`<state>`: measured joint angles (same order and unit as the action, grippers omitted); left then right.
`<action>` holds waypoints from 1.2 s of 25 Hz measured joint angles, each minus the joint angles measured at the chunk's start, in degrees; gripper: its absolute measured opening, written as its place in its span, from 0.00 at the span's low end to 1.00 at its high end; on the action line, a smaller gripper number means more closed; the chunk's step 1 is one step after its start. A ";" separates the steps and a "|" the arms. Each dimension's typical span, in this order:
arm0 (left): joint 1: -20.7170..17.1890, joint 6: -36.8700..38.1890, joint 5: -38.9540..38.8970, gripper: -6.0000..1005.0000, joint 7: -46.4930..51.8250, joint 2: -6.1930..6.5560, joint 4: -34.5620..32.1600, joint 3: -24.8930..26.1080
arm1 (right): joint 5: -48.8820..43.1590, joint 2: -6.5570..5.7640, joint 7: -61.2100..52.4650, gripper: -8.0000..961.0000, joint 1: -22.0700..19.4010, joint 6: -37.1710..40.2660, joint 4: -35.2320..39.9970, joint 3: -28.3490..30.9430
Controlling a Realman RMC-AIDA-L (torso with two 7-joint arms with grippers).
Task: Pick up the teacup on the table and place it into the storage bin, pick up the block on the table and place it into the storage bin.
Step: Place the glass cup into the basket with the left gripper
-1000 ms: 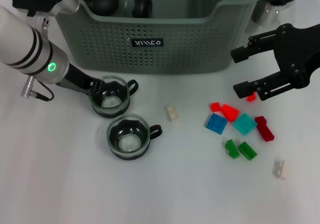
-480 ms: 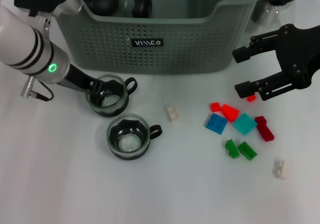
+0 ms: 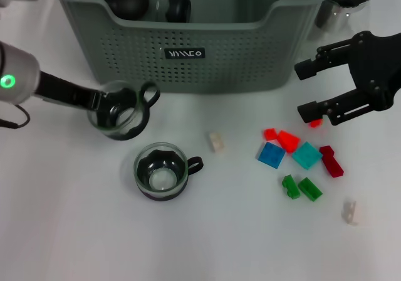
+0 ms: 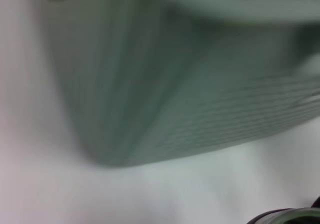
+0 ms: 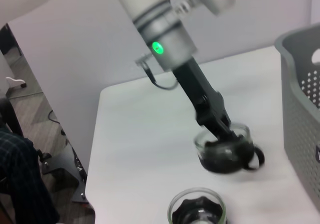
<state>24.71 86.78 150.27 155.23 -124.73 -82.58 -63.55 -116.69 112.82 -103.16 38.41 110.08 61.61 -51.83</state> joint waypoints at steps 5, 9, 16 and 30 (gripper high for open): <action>-0.42 8.66 -15.99 0.06 -8.74 0.43 -2.52 9.48 | -1.78 -1.35 -3.40 0.88 0.61 0.25 -0.50 0.14; 1.27 13.52 -28.02 0.06 -12.67 1.06 -3.32 13.34 | -2.30 -2.48 -6.77 0.88 1.09 0.42 -0.51 0.72; 10.83 13.25 -30.58 0.06 -11.58 4.79 -5.22 14.34 | -2.29 -3.56 -10.70 0.88 1.59 1.47 -0.53 2.55; 39.34 1.56 -1.45 0.06 -8.94 16.62 23.39 13.90 | -2.89 -5.40 -16.24 0.88 1.65 1.86 -1.99 4.53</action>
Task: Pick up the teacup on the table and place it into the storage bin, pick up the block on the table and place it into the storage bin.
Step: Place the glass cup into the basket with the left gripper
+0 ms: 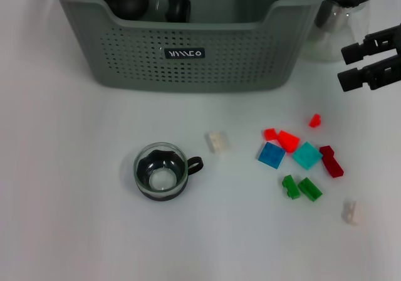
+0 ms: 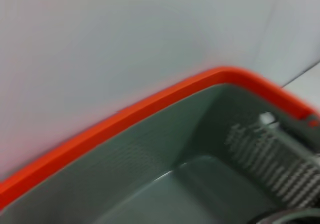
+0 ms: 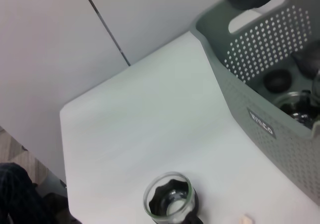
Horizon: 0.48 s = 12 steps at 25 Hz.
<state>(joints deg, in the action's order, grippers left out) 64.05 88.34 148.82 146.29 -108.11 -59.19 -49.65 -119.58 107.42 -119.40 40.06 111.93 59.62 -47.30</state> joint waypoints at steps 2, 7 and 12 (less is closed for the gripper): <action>2.64 -2.67 4.37 0.06 -0.10 0.41 4.49 -0.04 | -0.93 -0.01 0.06 0.88 0.18 -0.04 -0.18 0.13; 4.78 -8.67 8.57 0.06 -0.66 -0.18 11.13 -0.84 | -2.49 -0.10 0.61 0.88 1.05 -0.41 -2.14 0.23; 4.60 -14.80 8.73 0.06 -0.77 -1.15 15.85 -3.12 | -4.13 -0.02 1.39 0.88 1.75 -0.98 -3.47 0.26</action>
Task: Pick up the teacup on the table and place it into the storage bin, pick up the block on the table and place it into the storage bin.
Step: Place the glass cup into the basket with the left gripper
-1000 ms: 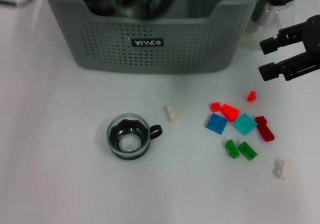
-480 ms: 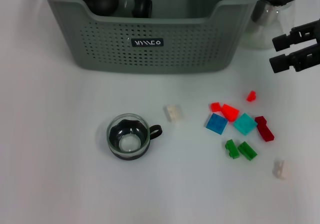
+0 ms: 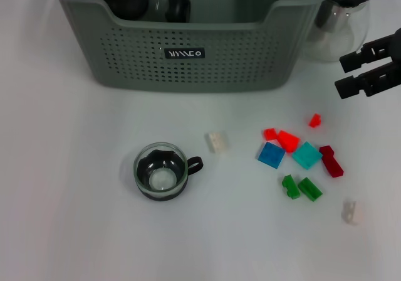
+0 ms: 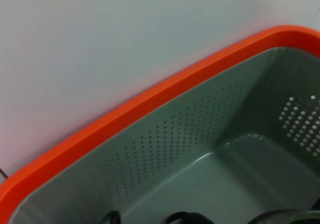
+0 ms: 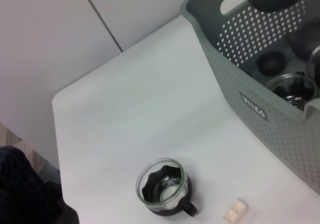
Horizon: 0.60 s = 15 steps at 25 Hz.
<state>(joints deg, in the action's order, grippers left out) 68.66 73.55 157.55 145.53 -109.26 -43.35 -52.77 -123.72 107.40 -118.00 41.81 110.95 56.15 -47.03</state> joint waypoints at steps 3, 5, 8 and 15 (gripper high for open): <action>-0.40 -3.37 0.05 0.06 -0.10 -0.68 1.81 -1.02 | -0.62 0.15 0.71 0.88 0.39 -0.36 -1.33 -0.16; -0.68 -5.58 0.10 0.06 -0.12 -1.15 3.17 -2.28 | -1.22 0.26 1.19 0.88 0.72 -0.77 -2.31 -0.18; -0.78 -7.45 0.15 0.06 -0.13 -1.52 4.86 -3.96 | -2.37 0.46 1.75 0.88 1.04 -1.57 -3.45 -0.25; -0.85 -8.75 2.35 0.06 0.25 -3.18 6.52 -5.64 | -3.24 0.90 2.82 0.88 0.90 -2.03 -4.11 -0.33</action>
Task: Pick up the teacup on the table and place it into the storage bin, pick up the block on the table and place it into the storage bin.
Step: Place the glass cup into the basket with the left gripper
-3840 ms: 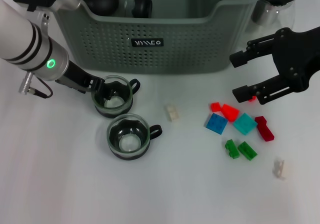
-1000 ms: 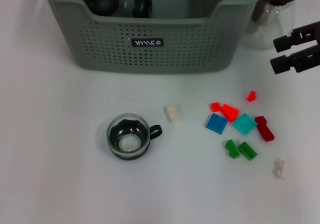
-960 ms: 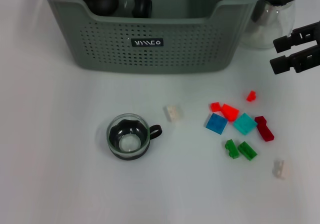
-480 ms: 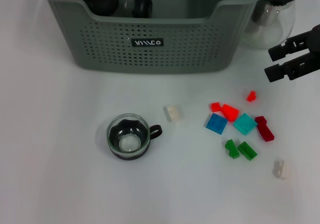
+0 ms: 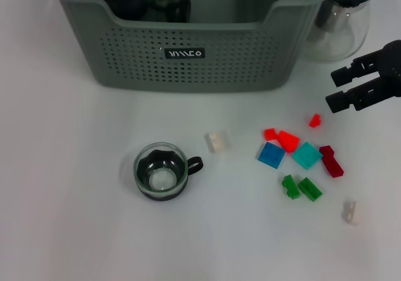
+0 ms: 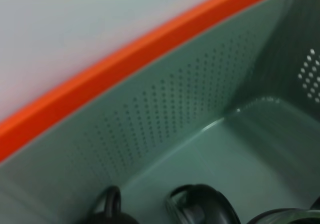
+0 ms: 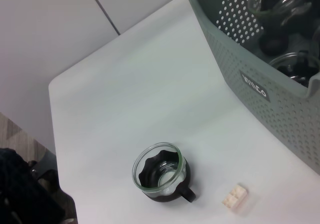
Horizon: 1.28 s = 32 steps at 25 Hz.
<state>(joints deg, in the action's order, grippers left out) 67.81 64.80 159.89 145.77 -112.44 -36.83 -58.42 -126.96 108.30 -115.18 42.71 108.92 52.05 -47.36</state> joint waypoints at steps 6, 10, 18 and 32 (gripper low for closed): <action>-0.24 -0.15 2.44 0.06 0.11 -1.76 0.21 -0.10 | -0.07 0.07 0.81 0.88 -0.34 -0.32 -0.80 -0.02; -0.24 -0.17 3.35 0.06 0.10 -2.29 0.23 -0.13 | -0.07 0.14 0.90 0.88 -0.34 -0.33 -0.82 -0.02; -0.30 -0.36 3.71 0.06 -0.36 -2.91 0.27 -0.40 | -0.13 0.16 0.93 0.88 -0.33 -0.38 -0.82 -0.02; -0.84 -0.88 3.76 0.06 -0.27 -3.16 0.79 -2.42 | -0.14 0.16 1.55 0.88 0.06 -0.67 -1.36 -0.01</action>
<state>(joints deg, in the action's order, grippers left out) 66.97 63.93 163.66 145.50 -115.60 -36.03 -60.84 -127.09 108.46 -113.63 42.76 108.24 50.69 -47.37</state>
